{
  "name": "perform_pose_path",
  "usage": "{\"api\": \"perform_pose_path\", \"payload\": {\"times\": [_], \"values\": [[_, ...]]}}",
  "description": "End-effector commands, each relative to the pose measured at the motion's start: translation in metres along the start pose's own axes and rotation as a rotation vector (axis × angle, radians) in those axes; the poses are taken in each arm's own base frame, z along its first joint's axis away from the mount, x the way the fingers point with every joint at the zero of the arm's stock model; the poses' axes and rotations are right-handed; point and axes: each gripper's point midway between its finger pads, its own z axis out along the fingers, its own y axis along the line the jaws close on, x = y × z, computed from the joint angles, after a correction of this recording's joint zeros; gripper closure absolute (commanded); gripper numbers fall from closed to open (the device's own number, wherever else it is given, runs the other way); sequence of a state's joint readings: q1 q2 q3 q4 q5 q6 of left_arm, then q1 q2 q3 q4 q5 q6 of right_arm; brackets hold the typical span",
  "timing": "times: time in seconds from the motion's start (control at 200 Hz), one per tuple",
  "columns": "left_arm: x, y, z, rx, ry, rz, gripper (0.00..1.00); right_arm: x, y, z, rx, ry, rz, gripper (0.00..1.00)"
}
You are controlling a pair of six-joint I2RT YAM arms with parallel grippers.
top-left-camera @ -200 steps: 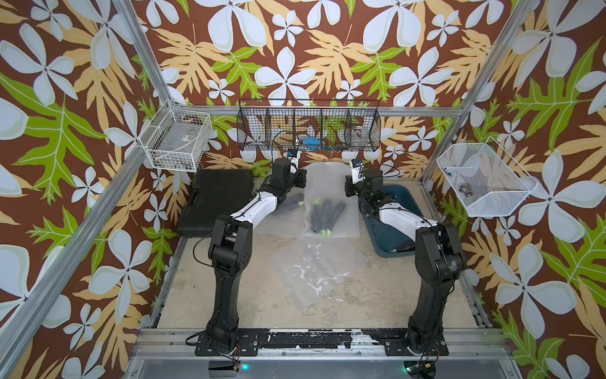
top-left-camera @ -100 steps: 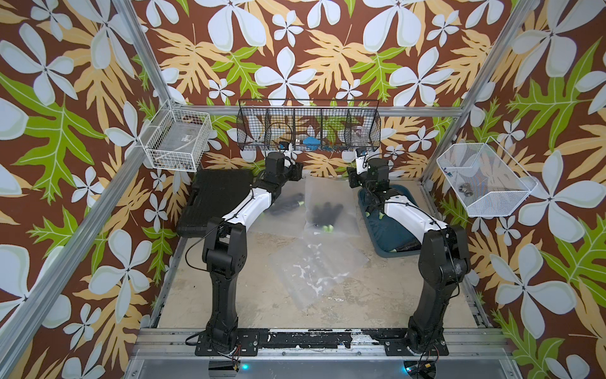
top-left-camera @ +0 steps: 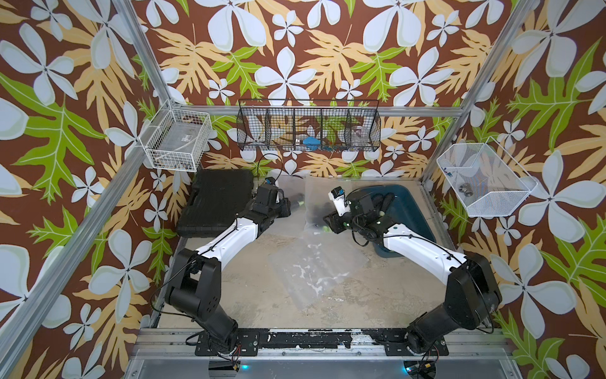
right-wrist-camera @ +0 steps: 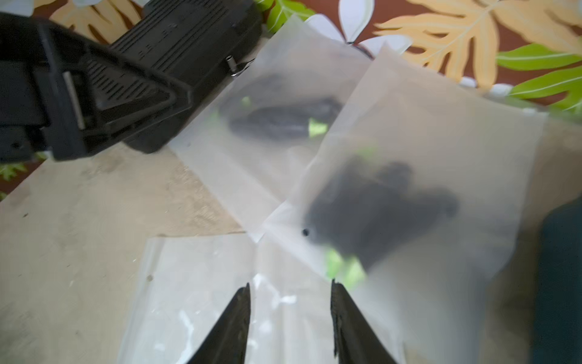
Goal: Place the eggplant in a zip-top bag and seal the zipper
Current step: Place the zipper food storage bag at the center of the board, then adjust the zipper food storage bag in the zipper food storage bag.
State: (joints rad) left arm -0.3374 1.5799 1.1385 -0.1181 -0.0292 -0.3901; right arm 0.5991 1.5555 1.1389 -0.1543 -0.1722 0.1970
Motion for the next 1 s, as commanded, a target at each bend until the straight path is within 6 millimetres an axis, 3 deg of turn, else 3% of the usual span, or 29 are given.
{"api": "perform_pose_path", "payload": {"times": [0.0, 0.07, 0.17, 0.385, 0.46, 0.545, 0.611, 0.711, 0.811, 0.996], "values": [[0.017, 0.035, -0.014, -0.110, 0.047, -0.055, 0.45, 0.044, 0.047, -0.002, -0.095, 0.118, 0.039, 0.55], [0.020, 0.042, -0.025, -0.127, 0.028, -0.069, 0.44, 0.069, 0.085, -0.004, -0.147, 0.167, -0.002, 0.54], [0.030, 0.046, -0.033, -0.128, 0.038, -0.086, 0.44, 0.099, 0.114, -0.005, -0.177, 0.233, -0.034, 0.54], [0.064, 0.051, -0.044, -0.093, 0.087, -0.112, 0.44, 0.133, 0.129, -0.011, -0.212, 0.304, -0.019, 0.55], [0.076, 0.047, -0.044, -0.066, 0.133, -0.111, 0.46, 0.140, 0.101, -0.007, -0.074, 0.323, -0.008, 0.55], [0.099, 0.032, -0.046, 0.000, 0.180, -0.126, 0.48, 0.143, 0.048, -0.009, 0.046, 0.325, 0.116, 0.54], [0.113, 0.024, -0.049, 0.015, 0.188, -0.117, 0.48, 0.146, -0.001, -0.018, 0.156, 0.293, 0.222, 0.53], [0.127, 0.014, -0.053, 0.044, 0.222, -0.105, 0.48, 0.153, -0.054, -0.039, 0.267, 0.254, 0.335, 0.53], [0.138, 0.005, -0.059, 0.066, 0.233, -0.095, 0.48, 0.169, -0.083, -0.056, 0.336, 0.268, 0.407, 0.52], [0.152, -0.005, -0.061, 0.093, 0.256, -0.079, 0.48, 0.203, -0.103, -0.065, 0.409, 0.299, 0.488, 0.52]]}}
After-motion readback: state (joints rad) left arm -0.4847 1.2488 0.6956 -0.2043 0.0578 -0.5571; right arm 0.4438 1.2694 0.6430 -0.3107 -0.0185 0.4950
